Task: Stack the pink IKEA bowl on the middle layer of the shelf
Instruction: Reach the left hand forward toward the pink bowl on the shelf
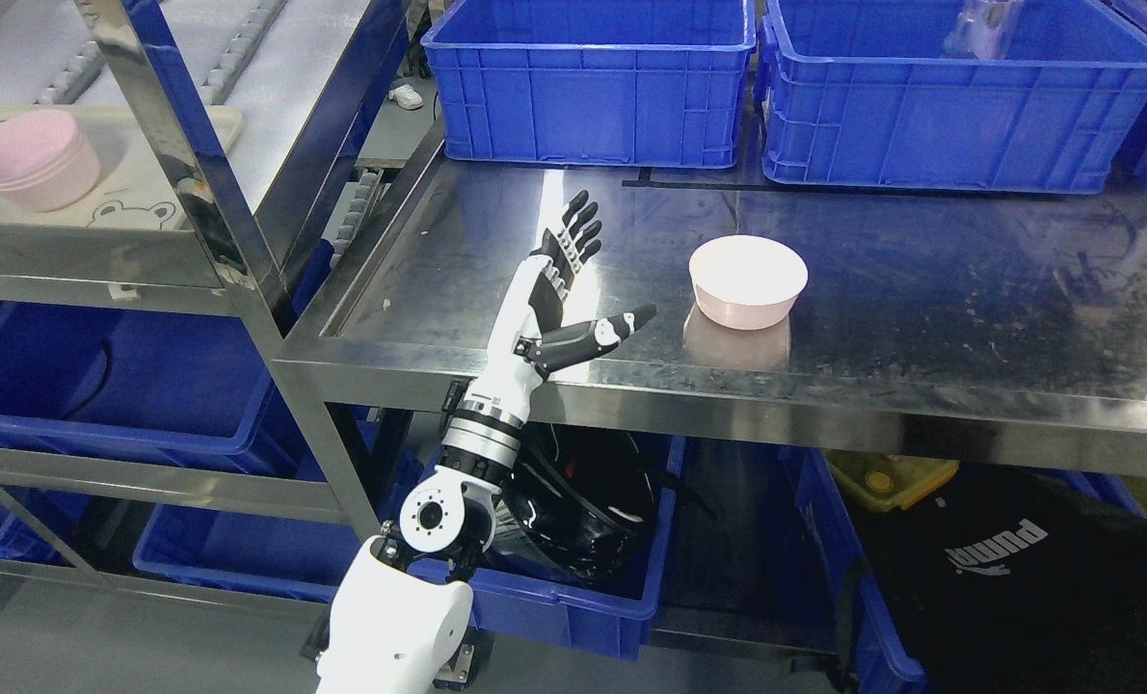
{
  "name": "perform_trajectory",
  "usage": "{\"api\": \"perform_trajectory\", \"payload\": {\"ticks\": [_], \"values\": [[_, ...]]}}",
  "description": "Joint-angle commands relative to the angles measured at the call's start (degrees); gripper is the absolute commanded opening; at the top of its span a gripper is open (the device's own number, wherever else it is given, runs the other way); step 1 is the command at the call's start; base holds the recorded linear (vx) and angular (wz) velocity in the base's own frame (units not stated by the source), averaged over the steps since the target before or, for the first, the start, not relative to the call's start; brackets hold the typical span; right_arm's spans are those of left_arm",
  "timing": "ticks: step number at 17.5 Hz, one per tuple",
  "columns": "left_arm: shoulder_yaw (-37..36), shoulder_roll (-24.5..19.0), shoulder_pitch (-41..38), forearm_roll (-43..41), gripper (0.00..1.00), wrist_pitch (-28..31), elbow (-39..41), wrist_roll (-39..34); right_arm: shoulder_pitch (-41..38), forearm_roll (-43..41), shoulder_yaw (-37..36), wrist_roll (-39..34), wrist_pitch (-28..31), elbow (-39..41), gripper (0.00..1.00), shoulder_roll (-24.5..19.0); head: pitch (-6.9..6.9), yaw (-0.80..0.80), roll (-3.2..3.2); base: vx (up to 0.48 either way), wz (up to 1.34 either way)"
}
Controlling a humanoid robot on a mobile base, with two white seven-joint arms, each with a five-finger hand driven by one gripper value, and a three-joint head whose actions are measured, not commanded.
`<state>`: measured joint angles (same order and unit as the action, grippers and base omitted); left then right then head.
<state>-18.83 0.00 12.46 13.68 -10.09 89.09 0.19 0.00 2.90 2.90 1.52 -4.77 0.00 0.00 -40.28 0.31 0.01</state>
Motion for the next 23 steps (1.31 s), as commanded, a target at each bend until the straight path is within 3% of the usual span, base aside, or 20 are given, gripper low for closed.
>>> {"api": "perform_trajectory", "payload": {"ticks": [1, 6, 8, 10, 12, 17, 21, 23], "values": [[2.05, -1.00, -0.96, -0.15, 1.00, -0.37, 0.73, 0.16, -1.23, 0.00, 0.00, -0.02, 0.02, 1.00, 1.00, 1.00, 0.00, 0.00, 0.00, 0.000, 0.00], [3.10, -1.00, 3.34, -0.23, 1.00, -0.72, 0.64, 1.03, -1.23, 0.00, 0.00, -0.02, 0.02, 1.00, 1.00, 1.00, 0.00, 0.00, 0.00, 0.000, 0.00], [3.72, -2.88, 6.77, -2.41, 1.00, 0.06, 0.29, 8.73, -1.23, 0.00, 0.00, -0.02, 0.02, 1.00, 1.00, 1.00, 0.00, 0.00, 0.00, 0.000, 0.00], [4.50, -6.75, 9.41, -11.52, 1.00, 1.47, -0.23, 19.27, -1.23, 0.00, 0.00, -0.02, 0.02, 1.00, 1.00, 1.00, 0.00, 0.00, 0.00, 0.000, 0.00], [6.08, -7.47, 9.86, -19.70, 1.00, 1.74, -0.15, 22.91, -1.23, 0.00, 0.00, -0.02, 0.02, 1.00, 1.00, 1.00, 0.00, 0.00, 0.00, 0.000, 0.00], [4.60, -11.77, 13.63, -30.53, 1.00, 1.56, 0.56, 32.92, -1.23, 0.00, 0.00, -0.02, 0.02, 1.00, 1.00, 1.00, 0.00, 0.00, 0.00, 0.000, 0.00], [4.60, -12.04, 17.24, -41.08, 1.00, 1.48, 0.47, 44.61, -1.23, 0.00, 0.00, -0.02, 0.02, 1.00, 1.00, 1.00, 0.00, 0.00, 0.00, 0.000, 0.00], [4.60, -11.17, 18.55, -43.03, 1.00, 1.30, 0.47, 46.13, -1.23, 0.00, 0.00, -0.02, 0.02, 1.00, 1.00, 1.00, 0.00, 0.00, 0.00, 0.000, 0.00]]}}
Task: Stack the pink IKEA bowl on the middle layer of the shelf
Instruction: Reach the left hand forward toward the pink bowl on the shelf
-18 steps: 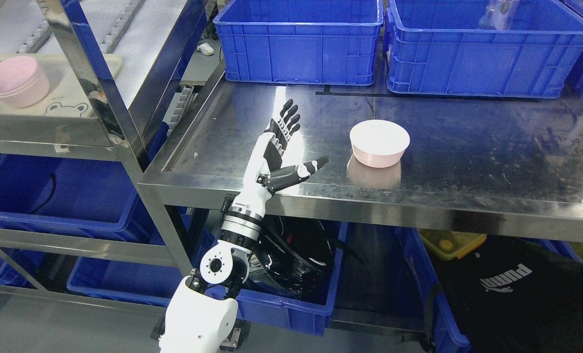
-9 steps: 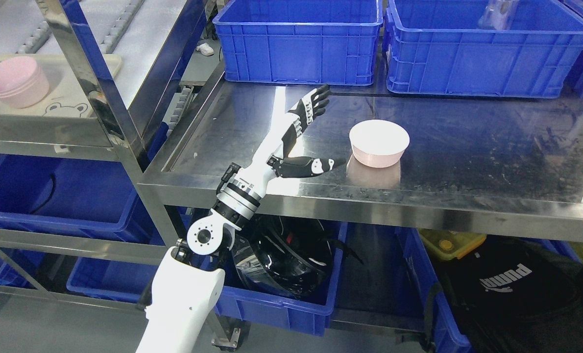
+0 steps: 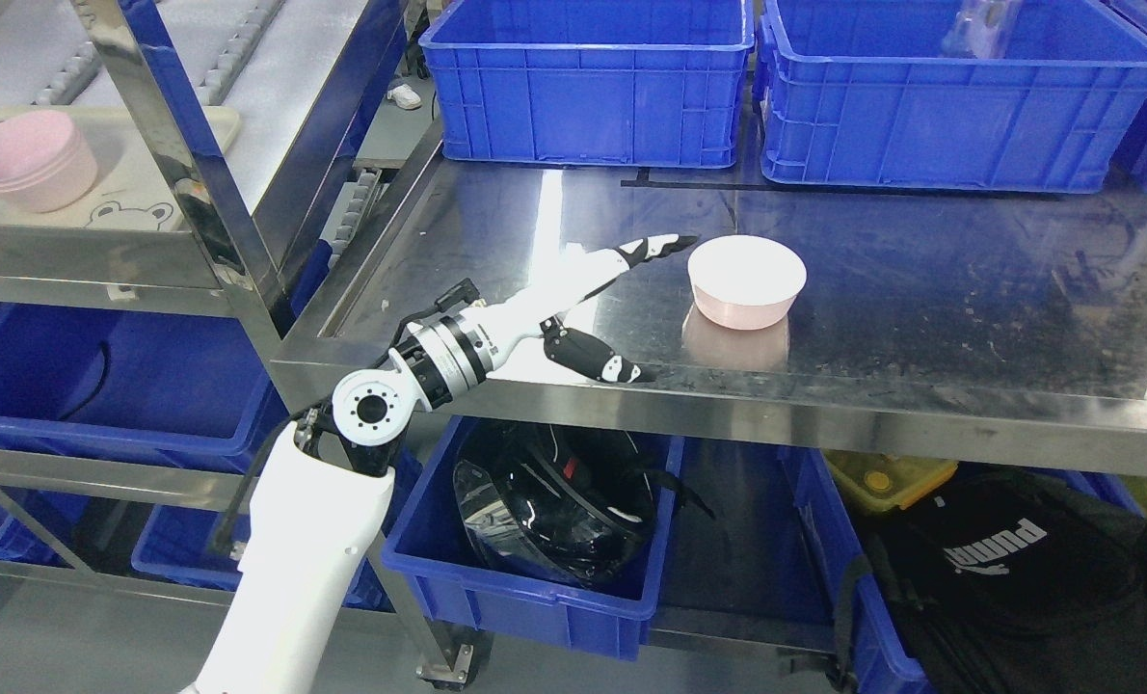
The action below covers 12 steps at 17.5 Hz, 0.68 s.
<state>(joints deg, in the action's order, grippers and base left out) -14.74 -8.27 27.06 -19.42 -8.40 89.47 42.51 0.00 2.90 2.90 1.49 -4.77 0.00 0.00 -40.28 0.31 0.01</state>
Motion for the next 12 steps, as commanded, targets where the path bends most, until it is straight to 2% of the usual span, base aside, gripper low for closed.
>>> {"api": "perform_trajectory", "payload": {"ticks": [1, 3, 5, 8, 10, 12], "values": [[0.42, -1.85, 5.01, -10.55, 1.00, -0.39, 0.09, 4.16, -1.23, 0.00, 0.00, 0.01, 0.02, 1.00, 1.00, 1.00, 0.00, 0.00, 0.00, 0.000, 0.00], [-1.68, 0.17, 7.55, -14.65, 1.00, -0.12, -0.35, 4.25, -1.23, 0.00, 0.00, 0.01, 0.02, 1.00, 1.00, 1.00, 0.00, 0.00, 0.00, 0.000, 0.00], [-7.99, 1.76, 11.85, -21.77, 0.96, 0.14, -1.75, 5.04, -1.23, 0.00, 0.00, 0.01, 0.02, 1.00, 1.00, 1.00, 0.00, 0.00, 0.00, 0.000, 0.00], [-14.34, 7.27, 16.44, -28.20, 0.85, 0.14, -7.37, 8.81, -1.23, 0.00, 0.00, 0.01, 0.02, 1.00, 1.00, 1.00, 0.00, 0.00, 0.00, 0.000, 0.00], [-16.45, 7.27, 18.11, -32.51, 0.79, 0.23, -10.97, 11.10, -1.23, 0.00, 0.00, 0.01, 0.02, 1.00, 1.00, 1.00, 0.00, 0.00, 0.00, 0.000, 0.00], [-19.96, 7.27, 19.17, -34.28, 0.79, 0.49, -14.31, 11.19, -1.23, 0.00, 0.00, 0.01, 0.02, 1.00, 1.00, 1.00, 0.00, 0.00, 0.00, 0.000, 0.00]]}}
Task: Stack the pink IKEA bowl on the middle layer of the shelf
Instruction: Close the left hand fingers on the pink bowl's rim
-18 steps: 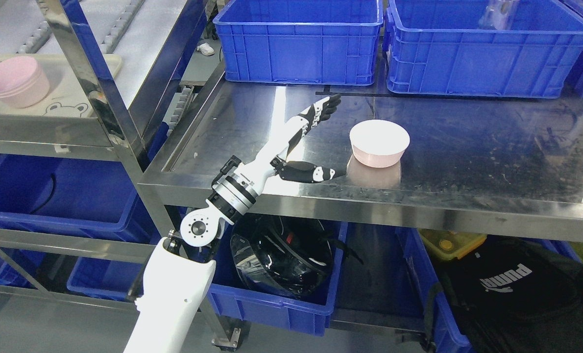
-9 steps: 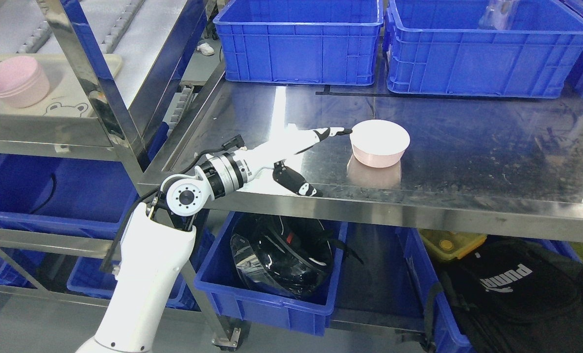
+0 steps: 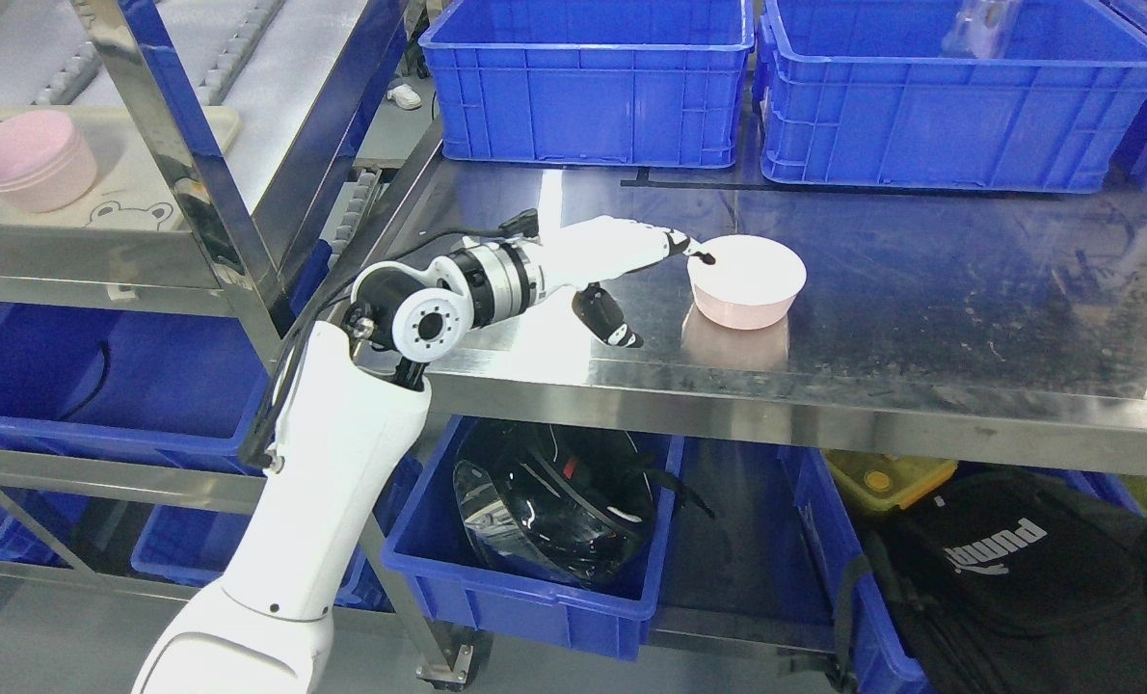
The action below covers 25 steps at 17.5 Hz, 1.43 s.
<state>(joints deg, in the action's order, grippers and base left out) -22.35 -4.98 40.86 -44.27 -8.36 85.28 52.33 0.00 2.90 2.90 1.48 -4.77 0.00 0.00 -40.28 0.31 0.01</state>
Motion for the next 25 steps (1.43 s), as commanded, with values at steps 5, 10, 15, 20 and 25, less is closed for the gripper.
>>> {"api": "perform_trajectory", "payload": {"ticks": [5, 10, 15, 20, 25], "values": [[-12.80, 3.98, 6.51, -9.17, 0.75, 2.39, -11.81, -1.34, -1.23, 0.00, 0.00, 0.02, 0.02, 1.00, 1.00, 1.00, 0.00, 0.00, 0.00, 0.000, 0.00], [-12.89, 3.98, 6.51, -8.46, 0.72, 0.37, -14.70, -5.66, -1.23, 0.00, 0.00, 0.02, 0.02, 1.00, 1.00, 1.00, 0.00, 0.00, 0.00, 0.000, 0.00], [-13.15, 3.98, 6.60, -6.70, 0.66, -0.78, -16.72, -7.50, -1.23, 0.00, 0.00, 0.02, 0.02, 1.00, 1.00, 1.00, 0.00, 0.00, 0.00, 0.000, 0.00], [-13.15, 3.98, 6.78, -6.44, 0.50, -4.20, -18.39, -7.59, -1.23, 0.00, 0.00, 0.02, 0.02, 1.00, 1.00, 1.00, 0.00, 0.00, 0.00, 0.000, 0.00], [-12.37, 3.98, 6.78, -6.44, 0.28, -5.09, -19.01, -8.38, -1.23, 0.00, 0.00, 0.02, 0.02, 1.00, 1.00, 1.00, 0.00, 0.00, 0.00, 0.000, 0.00]]}}
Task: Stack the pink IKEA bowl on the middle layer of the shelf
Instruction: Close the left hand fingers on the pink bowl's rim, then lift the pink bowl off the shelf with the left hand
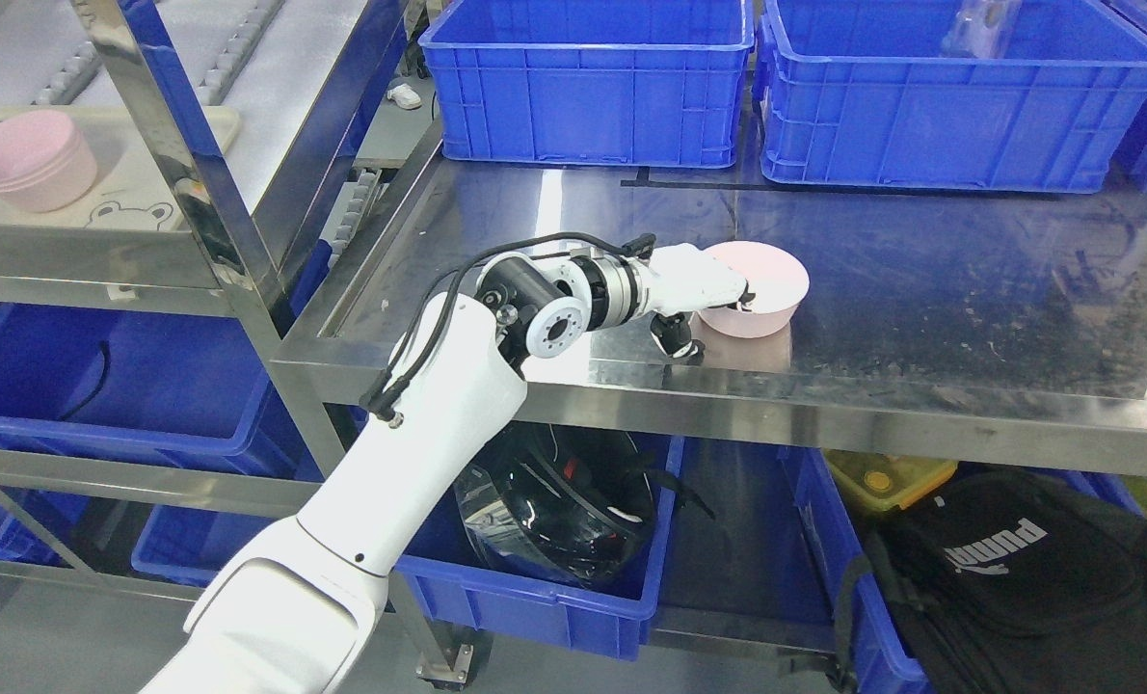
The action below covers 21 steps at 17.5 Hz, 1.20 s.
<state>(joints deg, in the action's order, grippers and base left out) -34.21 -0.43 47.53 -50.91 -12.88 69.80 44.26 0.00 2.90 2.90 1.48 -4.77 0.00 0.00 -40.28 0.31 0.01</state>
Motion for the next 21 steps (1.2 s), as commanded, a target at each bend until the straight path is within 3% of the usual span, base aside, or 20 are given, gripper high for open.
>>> {"api": "perform_trajectory", "payload": {"ticks": [1, 5, 10, 16, 21], "values": [[-0.07, -0.57, 0.11, 0.19, 0.26, -0.74, -3.53, -0.31, -1.23, 0.00, 0.00, 0.02, 0.03, 1.00, 1.00, 1.00, 0.00, 0.00, 0.00, 0.000, 0.00], [4.40, -0.57, -0.07, 0.46, 0.02, -6.18, -3.53, 0.12, -1.23, 0.00, 0.00, 0.02, 0.03, 1.00, 1.00, 1.00, 0.00, 0.00, 0.00, 0.000, 0.00], [9.77, -0.57, -0.15, 2.47, 0.00, -9.44, -0.91, 0.48, -1.23, 0.00, 0.00, 0.02, 0.03, 1.00, 1.00, 1.00, 0.00, 0.00, 0.00, 0.000, 0.00], [19.25, -0.57, -0.15, 8.63, 0.00, -13.40, 6.13, 6.54, -1.23, 0.00, 0.00, 0.02, 0.03, 1.00, 1.00, 1.00, 0.00, 0.00, 0.00, 0.000, 0.00], [25.94, -0.57, -1.64, 18.81, 0.00, -25.07, 9.73, 8.74, -1.23, 0.00, 0.00, 0.02, 0.03, 1.00, 1.00, 1.00, 0.00, 0.00, 0.00, 0.000, 0.00]]}}
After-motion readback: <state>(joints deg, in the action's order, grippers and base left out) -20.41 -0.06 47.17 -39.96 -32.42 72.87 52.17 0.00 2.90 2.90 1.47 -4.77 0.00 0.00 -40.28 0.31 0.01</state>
